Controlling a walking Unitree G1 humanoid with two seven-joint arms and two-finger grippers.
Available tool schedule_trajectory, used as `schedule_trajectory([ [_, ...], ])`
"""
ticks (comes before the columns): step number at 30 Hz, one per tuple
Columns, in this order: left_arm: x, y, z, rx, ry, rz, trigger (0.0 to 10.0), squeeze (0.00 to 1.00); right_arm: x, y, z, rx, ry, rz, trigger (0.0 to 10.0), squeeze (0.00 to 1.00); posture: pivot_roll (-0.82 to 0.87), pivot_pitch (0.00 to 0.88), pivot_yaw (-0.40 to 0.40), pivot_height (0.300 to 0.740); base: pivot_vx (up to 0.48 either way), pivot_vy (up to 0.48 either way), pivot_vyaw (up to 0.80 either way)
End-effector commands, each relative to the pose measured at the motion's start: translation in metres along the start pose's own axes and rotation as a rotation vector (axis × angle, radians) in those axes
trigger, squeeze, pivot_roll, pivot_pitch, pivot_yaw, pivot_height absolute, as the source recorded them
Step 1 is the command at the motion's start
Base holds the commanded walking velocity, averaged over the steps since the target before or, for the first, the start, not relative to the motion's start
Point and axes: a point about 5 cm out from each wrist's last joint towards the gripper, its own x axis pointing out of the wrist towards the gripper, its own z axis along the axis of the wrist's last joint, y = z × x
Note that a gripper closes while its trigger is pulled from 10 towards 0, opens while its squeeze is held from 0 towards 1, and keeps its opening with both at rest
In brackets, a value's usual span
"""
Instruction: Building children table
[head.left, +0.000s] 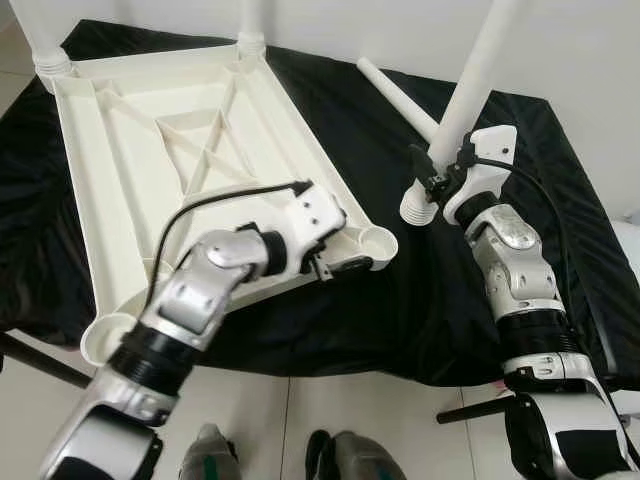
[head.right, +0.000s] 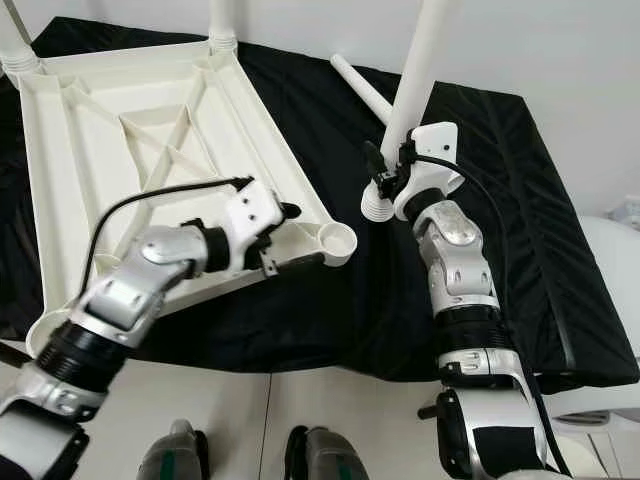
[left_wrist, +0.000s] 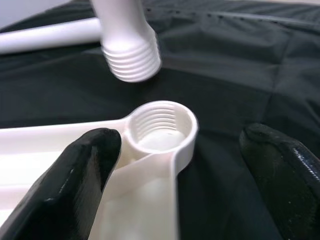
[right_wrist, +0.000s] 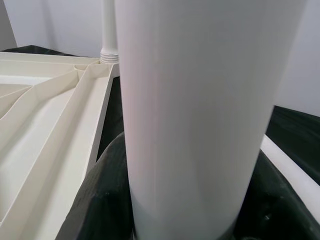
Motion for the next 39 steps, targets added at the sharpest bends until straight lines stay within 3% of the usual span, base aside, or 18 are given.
schedule_trajectory([
  [1,0.007,-0.008,-0.01,0.009,0.043,-0.006,10.0,0.0,0.001,-0.004,0.004,-0.008,-0.02,-0.015,10.0,0.0,0.07,0.084,-0.127,0.74,0.0,0.0,0.0],
  [7,0.009,-0.015,-0.023,0.009,0.101,-0.038,10.0,0.0,0.0,-0.006,0.005,-0.009,-0.023,-0.026,10.0,0.0,0.07,0.081,-0.119,0.74,0.0,0.0,0.0],
  [13,0.003,-0.014,-0.048,-0.035,0.235,-0.003,10.0,0.0,-0.001,-0.007,0.004,-0.008,-0.026,-0.035,10.0,0.0,0.07,0.078,-0.112,0.74,0.0,0.0,0.0],
  [19,0.001,-0.011,-0.051,-0.048,0.257,0.017,10.0,0.0,-0.002,-0.007,0.003,-0.008,-0.024,-0.037,10.0,0.0,0.07,0.077,-0.113,0.74,0.0,0.0,0.0],
  [20,0.0,-0.011,-0.054,-0.052,0.281,0.015,6.4,0.0,-0.001,-0.007,0.003,-0.008,-0.023,-0.036,10.0,0.0,0.07,0.075,-0.113,0.74,0.0,0.0,0.0],
  [21,0.0,-0.011,-0.054,-0.052,0.281,0.015,6.4,0.0,-0.001,-0.007,0.003,-0.008,-0.023,-0.036,10.0,0.0,0.07,0.075,-0.113,0.74,0.0,0.0,0.0],
  [22,0.0,-0.011,-0.056,-0.066,0.299,0.013,1.3,0.0,-0.001,-0.006,0.003,-0.008,-0.023,-0.034,10.0,0.0,0.07,0.072,-0.113,0.74,0.0,0.0,0.0],
  [23,0.0,-0.012,-0.058,-0.074,0.308,0.011,0.0,0.0,0.0,-0.005,0.003,-0.007,-0.024,-0.032,10.0,0.0,0.07,0.07,-0.113,0.74,0.0,0.0,0.0],
  [37,-0.008,-0.022,-0.062,-0.051,0.3,-0.078,0.0,0.0,0.0,0.004,0.004,0.036,-0.039,0.056,10.0,0.0,0.07,0.056,-0.116,0.74,0.0,0.0,0.0],
  [39,-0.014,-0.025,-0.064,-0.031,0.301,-0.116,0.0,0.0,-0.001,0.012,0.004,0.038,-0.041,0.11,10.0,0.0,0.07,0.052,-0.12,0.74,0.0,0.0,0.0],
])
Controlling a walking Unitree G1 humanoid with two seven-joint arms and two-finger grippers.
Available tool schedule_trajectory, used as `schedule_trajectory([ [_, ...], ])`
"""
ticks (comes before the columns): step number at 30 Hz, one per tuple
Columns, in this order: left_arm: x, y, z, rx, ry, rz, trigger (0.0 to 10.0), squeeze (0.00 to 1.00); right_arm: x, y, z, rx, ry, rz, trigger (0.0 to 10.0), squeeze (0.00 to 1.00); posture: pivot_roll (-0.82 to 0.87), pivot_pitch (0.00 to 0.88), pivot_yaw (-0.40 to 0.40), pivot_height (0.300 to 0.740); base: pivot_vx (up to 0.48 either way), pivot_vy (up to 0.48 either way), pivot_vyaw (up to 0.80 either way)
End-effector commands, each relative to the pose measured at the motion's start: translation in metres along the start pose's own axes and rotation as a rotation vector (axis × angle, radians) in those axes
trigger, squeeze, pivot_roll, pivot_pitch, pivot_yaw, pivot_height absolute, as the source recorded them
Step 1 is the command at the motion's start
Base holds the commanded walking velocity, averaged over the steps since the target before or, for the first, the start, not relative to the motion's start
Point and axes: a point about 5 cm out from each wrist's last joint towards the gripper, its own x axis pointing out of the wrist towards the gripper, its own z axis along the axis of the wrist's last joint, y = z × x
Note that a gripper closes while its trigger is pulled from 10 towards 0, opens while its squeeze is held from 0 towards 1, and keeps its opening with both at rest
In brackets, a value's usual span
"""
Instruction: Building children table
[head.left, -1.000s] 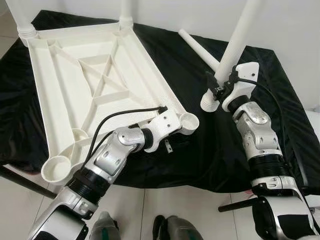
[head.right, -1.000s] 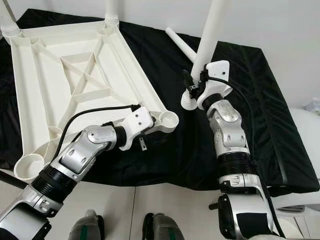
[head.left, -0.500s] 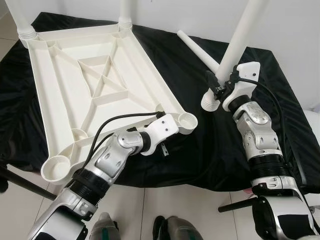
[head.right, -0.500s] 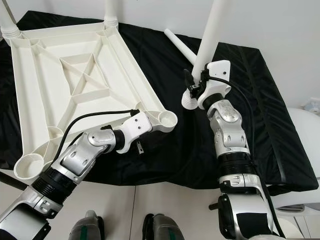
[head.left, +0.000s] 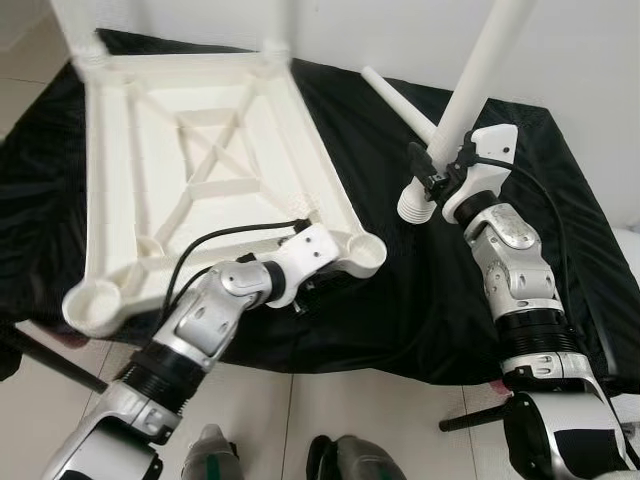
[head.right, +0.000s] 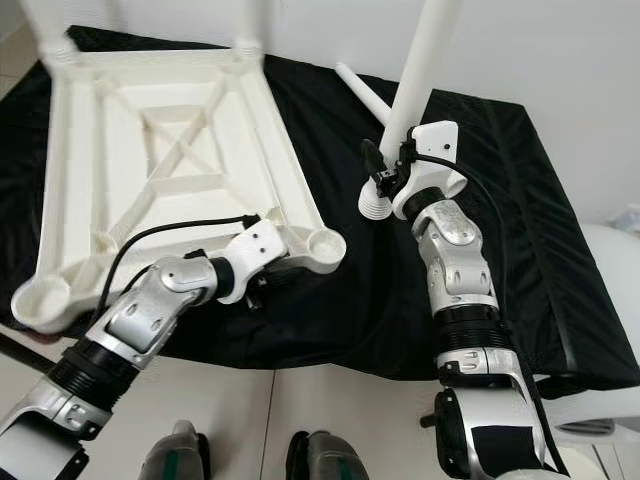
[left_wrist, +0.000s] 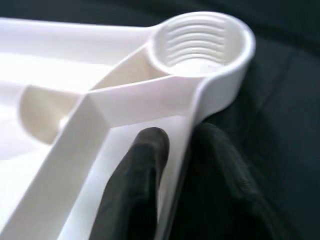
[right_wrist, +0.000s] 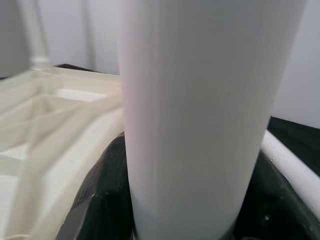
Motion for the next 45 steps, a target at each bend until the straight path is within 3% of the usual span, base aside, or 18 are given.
schedule_trajectory([
  [1,0.005,-0.022,-0.017,-0.017,0.069,-0.15,0.0,0.0,-0.002,0.002,0.001,0.0,-0.004,0.023,10.0,0.0,0.07,0.052,-0.12,0.74,0.0,0.0,0.0],
  [7,0.003,-0.027,-0.018,0.007,0.073,-0.178,0.0,0.0,-0.001,0.012,0.001,0.025,-0.004,0.099,10.0,0.0,0.08,0.051,-0.125,0.74,0.0,0.0,0.0],
  [8,0.004,-0.027,-0.017,0.007,0.07,-0.174,9.7,0.0,0.0,0.014,0.0,0.026,-0.003,0.111,10.0,0.0,0.08,0.051,-0.125,0.74,0.0,0.0,0.0],
  [14,0.013,-0.023,-0.013,0.008,0.079,-0.133,10.0,0.0,-0.002,0.023,-0.002,0.027,0.018,0.181,10.0,0.0,0.08,0.055,-0.132,0.74,0.0,0.0,0.0],
  [22,0.022,-0.005,-0.008,-0.045,0.071,-0.003,10.0,0.0,-0.004,0.03,0.003,0.05,0.04,0.188,10.0,0.0,0.07,0.064,-0.127,0.74,0.0,0.0,0.0],
  [29,0.025,-0.004,-0.006,-0.05,0.069,0.001,10.0,0.0,-0.007,0.038,0.007,0.062,0.043,0.168,10.0,0.0,0.07,0.067,-0.12,0.74,0.0,0.0,0.0],
  [45,0.025,0.002,-0.004,-0.036,0.061,0.002,10.0,0.0,-0.031,0.045,-0.004,0.083,0.185,0.174,10.0,0.0,0.06,0.073,-0.119,0.74,0.0,0.0,0.0],
])
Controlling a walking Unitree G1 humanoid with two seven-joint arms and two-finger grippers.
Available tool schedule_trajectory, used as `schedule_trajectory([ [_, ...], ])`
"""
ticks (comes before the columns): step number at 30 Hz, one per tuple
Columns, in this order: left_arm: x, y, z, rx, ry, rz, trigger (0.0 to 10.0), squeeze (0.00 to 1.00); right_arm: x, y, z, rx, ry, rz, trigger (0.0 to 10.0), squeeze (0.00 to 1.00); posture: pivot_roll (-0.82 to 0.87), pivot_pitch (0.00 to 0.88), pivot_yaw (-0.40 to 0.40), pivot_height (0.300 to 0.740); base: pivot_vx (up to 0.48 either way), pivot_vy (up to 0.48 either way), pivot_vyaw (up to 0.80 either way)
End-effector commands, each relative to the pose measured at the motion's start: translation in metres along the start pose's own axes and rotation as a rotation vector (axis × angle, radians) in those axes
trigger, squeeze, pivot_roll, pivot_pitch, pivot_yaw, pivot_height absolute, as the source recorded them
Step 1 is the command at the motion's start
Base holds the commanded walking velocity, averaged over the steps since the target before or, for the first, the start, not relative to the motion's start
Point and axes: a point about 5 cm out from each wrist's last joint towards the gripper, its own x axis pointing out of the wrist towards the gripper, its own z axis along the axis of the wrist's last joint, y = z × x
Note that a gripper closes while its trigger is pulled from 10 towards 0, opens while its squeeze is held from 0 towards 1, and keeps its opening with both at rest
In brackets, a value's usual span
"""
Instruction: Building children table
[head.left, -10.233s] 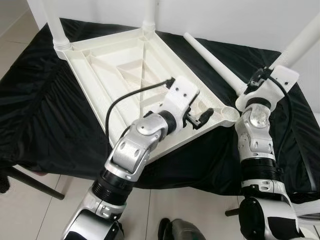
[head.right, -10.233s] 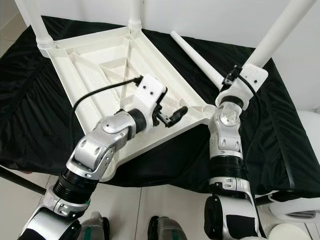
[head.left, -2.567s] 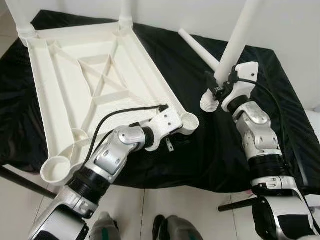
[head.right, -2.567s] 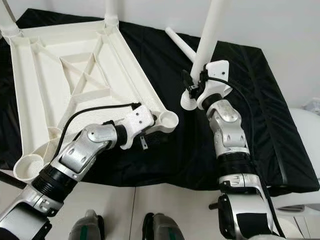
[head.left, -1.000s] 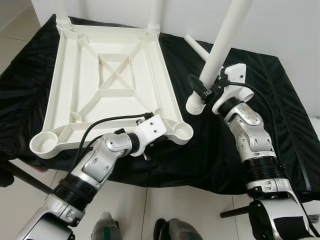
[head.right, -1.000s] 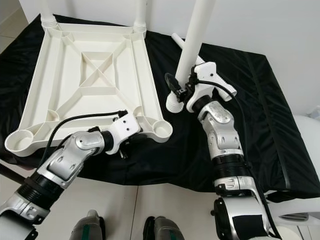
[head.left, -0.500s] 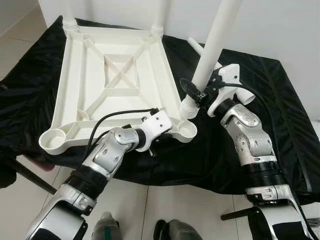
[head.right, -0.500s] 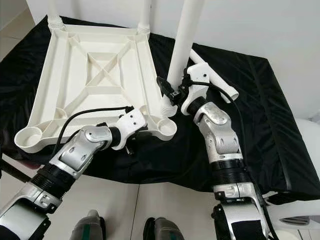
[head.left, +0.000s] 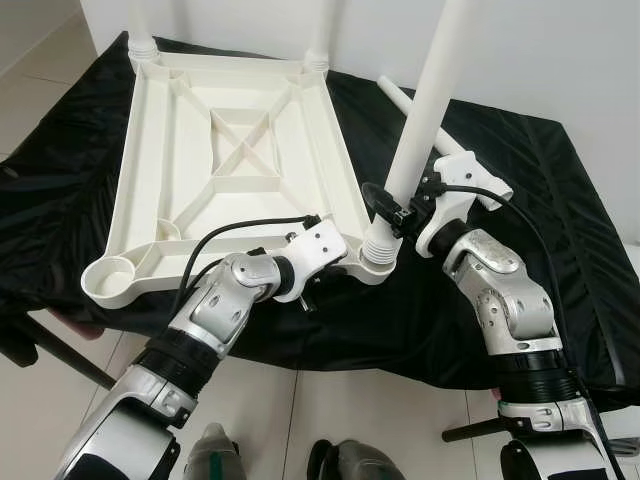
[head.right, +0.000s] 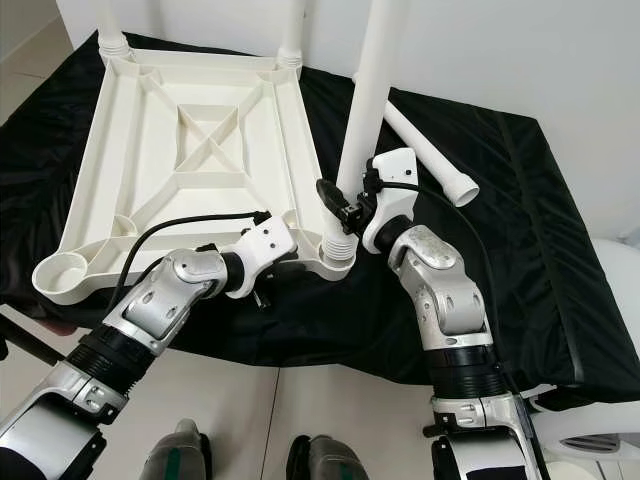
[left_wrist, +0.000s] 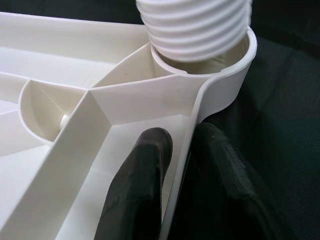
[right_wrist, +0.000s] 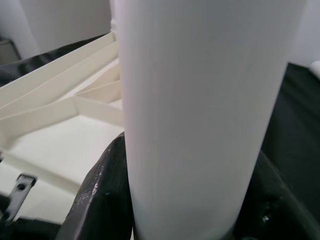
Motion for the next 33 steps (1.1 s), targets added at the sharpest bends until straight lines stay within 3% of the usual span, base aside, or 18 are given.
schedule_trajectory([
  [1,0.005,-0.005,-0.013,-0.013,0.062,0.004,10.0,0.0,-0.006,-0.002,-0.002,-0.004,0.025,0.002,10.0,0.0,0.06,0.073,-0.119,0.74,0.0,0.0,0.0],
  [13,0.005,-0.003,-0.011,-0.006,0.056,0.009,10.0,0.0,-0.013,0.002,-0.013,0.008,0.058,0.005,10.0,0.0,0.06,0.074,-0.118,0.74,0.0,0.0,0.0],
  [24,0.004,-0.003,-0.01,-0.005,0.049,0.01,10.0,0.0,-0.017,-0.007,-0.046,0.106,0.045,-0.108,10.0,0.0,0.06,0.076,-0.117,0.74,0.0,0.0,0.0],
  [33,0.003,-0.003,-0.01,-0.005,0.047,0.01,10.0,0.0,-0.019,-0.003,-0.054,0.078,0.045,-0.097,10.0,0.0,0.07,0.075,-0.118,0.74,0.0,0.0,0.0],
])
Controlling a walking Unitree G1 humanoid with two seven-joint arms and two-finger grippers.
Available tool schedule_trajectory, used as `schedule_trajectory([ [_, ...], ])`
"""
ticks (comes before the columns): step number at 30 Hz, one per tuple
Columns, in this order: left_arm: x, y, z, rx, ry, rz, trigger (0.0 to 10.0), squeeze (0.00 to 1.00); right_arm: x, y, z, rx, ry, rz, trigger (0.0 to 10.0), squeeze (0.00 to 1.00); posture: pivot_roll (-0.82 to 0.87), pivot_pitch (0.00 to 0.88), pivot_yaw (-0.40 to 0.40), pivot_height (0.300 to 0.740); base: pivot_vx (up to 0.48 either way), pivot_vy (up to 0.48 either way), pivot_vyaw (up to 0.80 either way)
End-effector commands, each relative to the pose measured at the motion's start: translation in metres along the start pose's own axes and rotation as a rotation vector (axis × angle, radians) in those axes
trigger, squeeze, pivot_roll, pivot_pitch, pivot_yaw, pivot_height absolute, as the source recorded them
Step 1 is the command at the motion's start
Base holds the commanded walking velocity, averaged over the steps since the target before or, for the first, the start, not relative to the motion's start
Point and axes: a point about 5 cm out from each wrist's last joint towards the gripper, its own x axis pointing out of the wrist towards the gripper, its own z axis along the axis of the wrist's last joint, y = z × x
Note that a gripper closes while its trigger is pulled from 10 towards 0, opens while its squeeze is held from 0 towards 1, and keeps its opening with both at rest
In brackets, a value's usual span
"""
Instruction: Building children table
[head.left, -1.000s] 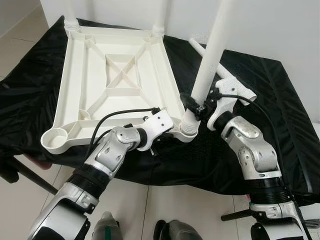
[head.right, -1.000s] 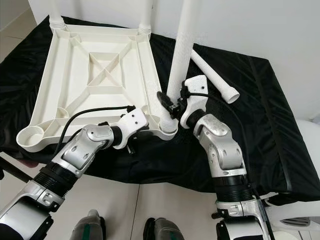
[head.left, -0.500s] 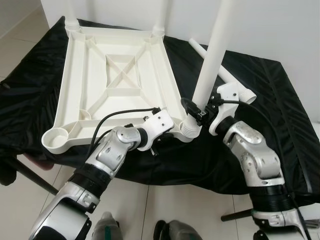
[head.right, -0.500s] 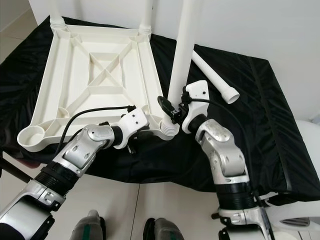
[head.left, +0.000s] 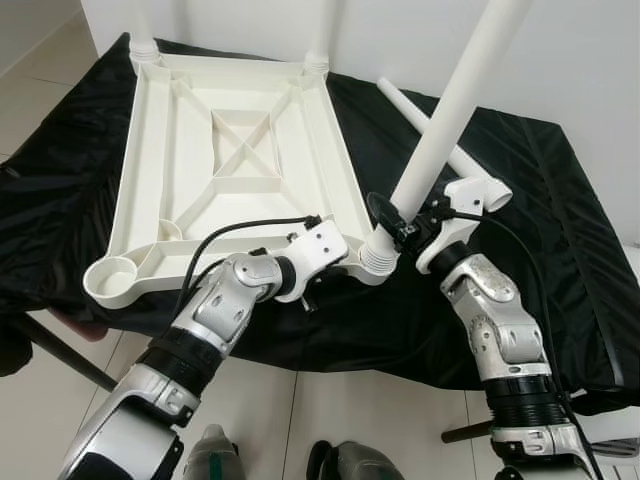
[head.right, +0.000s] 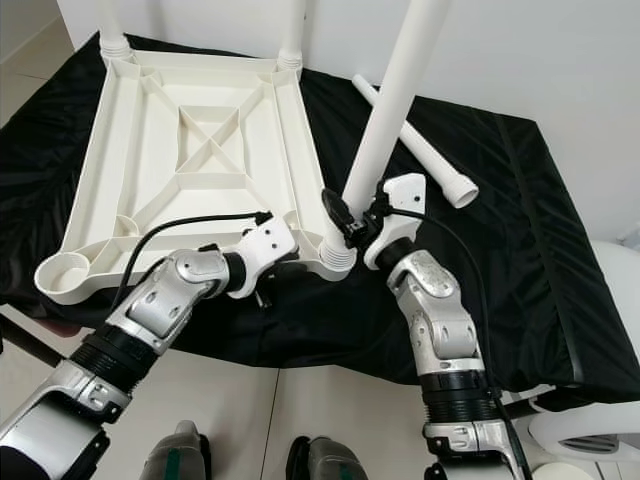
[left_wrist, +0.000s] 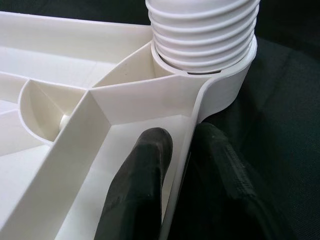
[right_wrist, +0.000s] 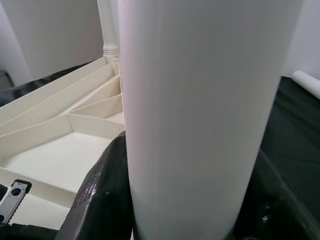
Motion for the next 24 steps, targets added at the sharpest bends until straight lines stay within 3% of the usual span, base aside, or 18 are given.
schedule_trajectory([
  [1,0.001,-0.003,-0.009,0.0,0.046,0.01,10.0,0.0,-0.009,-0.001,-0.03,0.024,0.131,-0.019,10.0,0.0,0.07,0.075,-0.118,0.74,0.0,0.0,0.0],
  [11,0.001,-0.004,-0.008,0.001,0.041,0.008,10.0,0.0,-0.016,0.002,-0.039,0.023,0.132,0.009,10.0,0.0,0.07,0.07,-0.118,0.74,0.0,0.0,0.0],
  [24,0.0,-0.004,-0.007,-0.001,0.039,0.007,10.0,0.0,-0.024,-0.005,-0.058,0.033,0.183,-0.035,10.0,0.0,0.07,0.073,-0.115,0.74,0.0,0.0,0.0],
])
